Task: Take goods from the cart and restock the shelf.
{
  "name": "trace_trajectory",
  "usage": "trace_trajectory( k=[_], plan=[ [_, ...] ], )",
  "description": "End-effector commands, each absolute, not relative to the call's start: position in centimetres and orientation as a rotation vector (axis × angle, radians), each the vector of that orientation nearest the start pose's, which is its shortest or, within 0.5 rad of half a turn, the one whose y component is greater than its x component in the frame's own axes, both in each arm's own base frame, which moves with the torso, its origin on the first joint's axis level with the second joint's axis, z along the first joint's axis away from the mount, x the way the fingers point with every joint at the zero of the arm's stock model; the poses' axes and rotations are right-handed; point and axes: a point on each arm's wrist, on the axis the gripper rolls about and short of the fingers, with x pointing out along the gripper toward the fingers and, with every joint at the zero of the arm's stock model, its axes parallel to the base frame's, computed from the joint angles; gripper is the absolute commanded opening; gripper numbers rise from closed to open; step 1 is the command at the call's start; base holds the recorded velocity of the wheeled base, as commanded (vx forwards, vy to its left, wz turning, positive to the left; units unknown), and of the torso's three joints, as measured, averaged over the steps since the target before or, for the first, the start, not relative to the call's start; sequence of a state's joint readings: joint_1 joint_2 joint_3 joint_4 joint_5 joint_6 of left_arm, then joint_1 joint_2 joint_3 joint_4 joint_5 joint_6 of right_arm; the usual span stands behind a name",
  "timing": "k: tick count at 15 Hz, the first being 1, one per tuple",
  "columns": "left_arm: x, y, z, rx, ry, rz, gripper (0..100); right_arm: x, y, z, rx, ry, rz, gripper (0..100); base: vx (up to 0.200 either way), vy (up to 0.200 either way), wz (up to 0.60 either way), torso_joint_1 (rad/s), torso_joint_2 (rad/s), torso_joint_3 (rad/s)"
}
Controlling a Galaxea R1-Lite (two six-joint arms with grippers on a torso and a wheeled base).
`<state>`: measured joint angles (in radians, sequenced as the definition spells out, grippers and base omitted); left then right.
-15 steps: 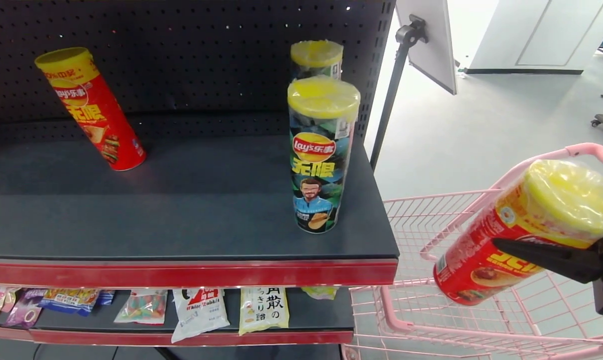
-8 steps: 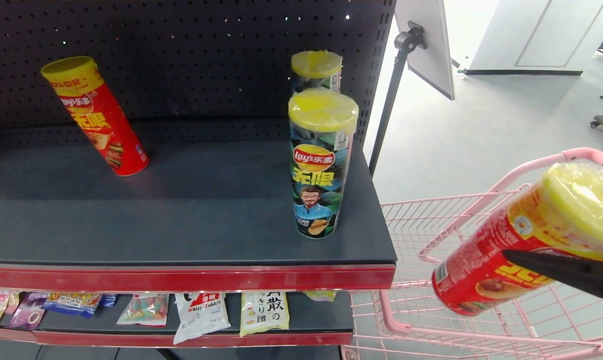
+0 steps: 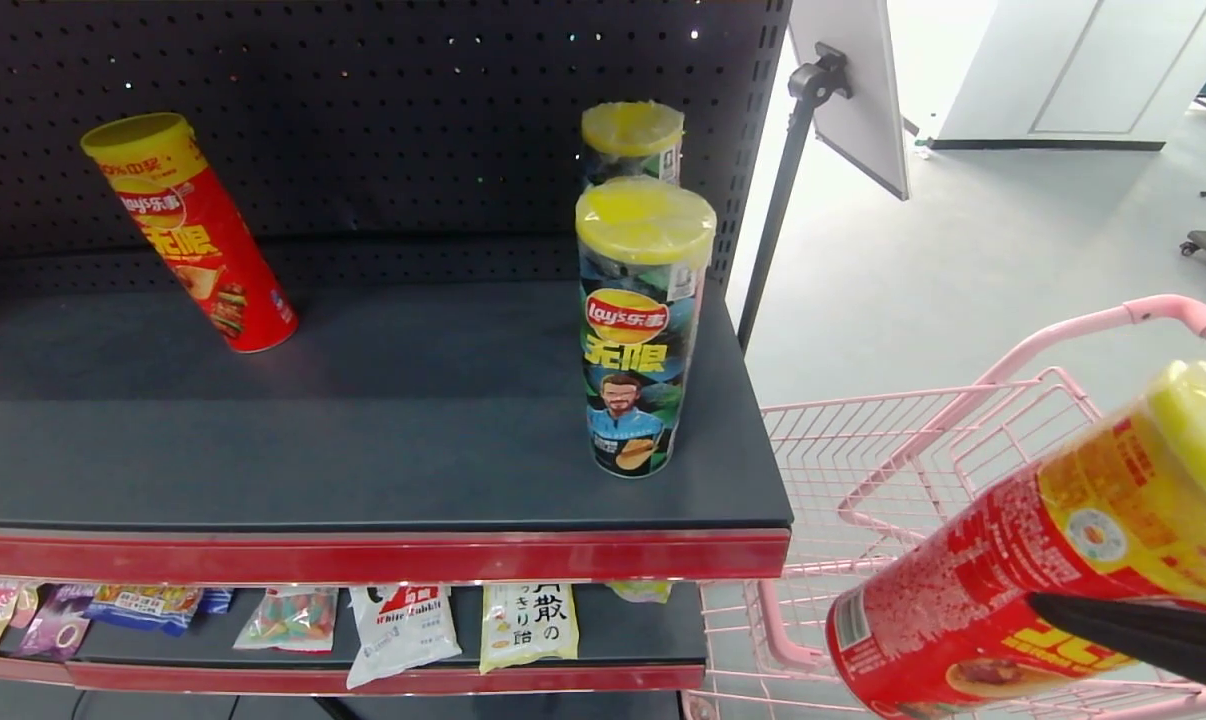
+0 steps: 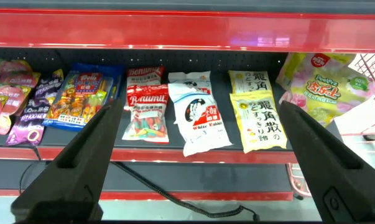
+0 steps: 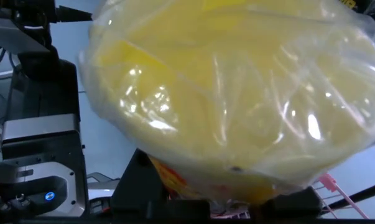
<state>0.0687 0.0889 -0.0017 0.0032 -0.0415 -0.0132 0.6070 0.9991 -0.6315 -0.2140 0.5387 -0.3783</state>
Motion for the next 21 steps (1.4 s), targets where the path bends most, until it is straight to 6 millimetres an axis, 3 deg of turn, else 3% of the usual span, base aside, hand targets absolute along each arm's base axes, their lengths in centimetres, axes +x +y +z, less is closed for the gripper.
trace_trajectory(
  k=[1,11,21],
  plan=[
    [-1.6,-0.2,7.73,-0.019,0.09,0.028,100,9.35,8.48,24.61,-0.345,-0.066,1.177,0,0.0,0.0,0.0,0.0,0.0,0.0],
    [-1.6,-0.2,7.73,-0.017,0.09,0.028,100,9.29,9.02,24.52,-0.363,-0.049,1.118,0,0.0,0.0,0.0,0.0,0.0,0.0],
    [-1.6,-0.2,7.73,-0.017,0.09,0.028,100,9.2,8.94,24.44,-0.363,-0.05,1.12,0,0.0,0.2,0.0,0.005,0.0,0.003]
  ],
)
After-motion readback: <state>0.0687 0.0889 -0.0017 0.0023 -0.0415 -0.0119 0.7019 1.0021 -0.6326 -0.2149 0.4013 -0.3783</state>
